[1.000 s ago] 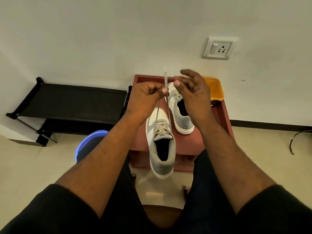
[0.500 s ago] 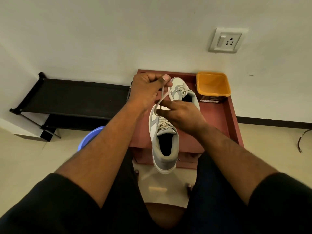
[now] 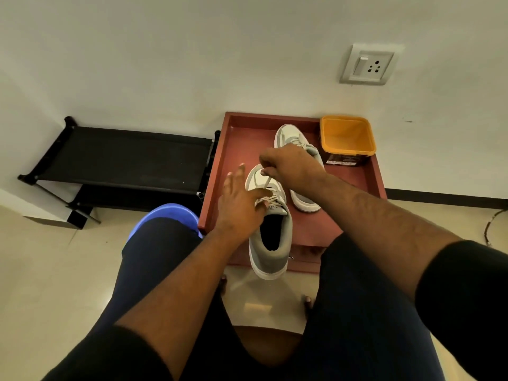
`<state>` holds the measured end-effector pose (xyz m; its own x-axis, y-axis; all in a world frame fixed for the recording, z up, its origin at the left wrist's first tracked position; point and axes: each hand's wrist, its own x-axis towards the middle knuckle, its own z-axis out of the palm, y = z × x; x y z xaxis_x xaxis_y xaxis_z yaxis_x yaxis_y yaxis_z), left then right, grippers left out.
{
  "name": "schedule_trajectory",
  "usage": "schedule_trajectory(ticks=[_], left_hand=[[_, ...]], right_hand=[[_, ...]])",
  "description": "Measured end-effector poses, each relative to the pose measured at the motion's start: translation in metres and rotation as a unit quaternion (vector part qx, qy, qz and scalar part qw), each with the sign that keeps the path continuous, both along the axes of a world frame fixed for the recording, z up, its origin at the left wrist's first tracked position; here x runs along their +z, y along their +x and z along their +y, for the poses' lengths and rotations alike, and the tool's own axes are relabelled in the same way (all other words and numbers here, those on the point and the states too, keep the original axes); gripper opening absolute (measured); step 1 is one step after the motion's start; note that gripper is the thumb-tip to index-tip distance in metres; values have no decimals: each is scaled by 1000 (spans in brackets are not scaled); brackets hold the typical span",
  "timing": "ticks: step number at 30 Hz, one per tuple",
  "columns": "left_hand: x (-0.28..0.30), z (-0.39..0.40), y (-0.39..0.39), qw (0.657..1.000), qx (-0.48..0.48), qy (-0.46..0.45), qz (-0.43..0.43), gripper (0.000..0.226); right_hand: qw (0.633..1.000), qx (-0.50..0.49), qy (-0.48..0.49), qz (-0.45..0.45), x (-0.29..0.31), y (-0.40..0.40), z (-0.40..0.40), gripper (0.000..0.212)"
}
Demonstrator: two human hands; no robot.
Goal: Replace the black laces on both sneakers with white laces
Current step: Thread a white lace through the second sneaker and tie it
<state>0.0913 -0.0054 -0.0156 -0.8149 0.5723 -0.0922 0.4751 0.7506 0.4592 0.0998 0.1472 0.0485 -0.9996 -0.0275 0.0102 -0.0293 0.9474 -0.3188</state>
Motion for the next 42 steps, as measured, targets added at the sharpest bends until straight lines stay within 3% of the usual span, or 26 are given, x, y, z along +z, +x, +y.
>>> schedule_trajectory(ticks=[2, 4, 10, 15, 20, 23, 25, 30, 33, 35, 36, 37, 39, 40, 42], left_hand=[[-5, 6, 0, 997, -27, -66, 6, 40], [-11, 9, 2, 998, -22, -62, 9, 47], [-25, 6, 19, 991, 88, 97, -31, 36], [-25, 7, 33, 975, 131, 177, -17, 38], [-9, 2, 18, 964, 78, 221, -127, 18], [13, -19, -2, 901, 123, 304, -285, 28], [16, -36, -19, 878, 197, 307, -310, 35], [0, -56, -44, 919, 274, 167, -230, 35], [-3, -45, -36, 970, 241, -18, -31, 32], [3, -34, -26, 971, 220, -33, 90, 34], [5, -27, -22, 974, 204, -7, 95, 30], [4, -22, -17, 980, 192, 26, 53, 32], [-9, -13, -7, 970, 197, 66, -123, 48], [-16, -11, -3, 953, 217, 81, -193, 54], [-23, -8, 1, 927, 261, 101, -250, 59]], right_hand=[[999, -15, 21, -44, 2, -4, 1, 16], [996, -19, 24, -86, 3, -7, 4, 15], [977, 9, -32, -213, -6, 1, 11, 12], [962, 1, -168, -214, -16, 14, 12, 17], [975, -4, -174, -141, -14, 18, 17, 14], [984, -18, -151, -89, -10, 22, 35, 18], [987, -29, -142, -72, -11, 27, 49, 15], [985, -108, -80, -105, -47, 38, 78, 13], [978, -160, -32, -127, -58, 43, 80, 15], [978, -183, 53, -89, -55, 49, 66, 22], [976, -200, 77, -48, -51, 55, 54, 27], [973, -218, 76, 11, -49, 62, 40, 30], [959, -251, 24, 126, -49, 76, 9, 21], [952, -276, -36, 127, -49, 80, -2, 16], [909, -352, -222, 24, -64, 75, -10, 38]])
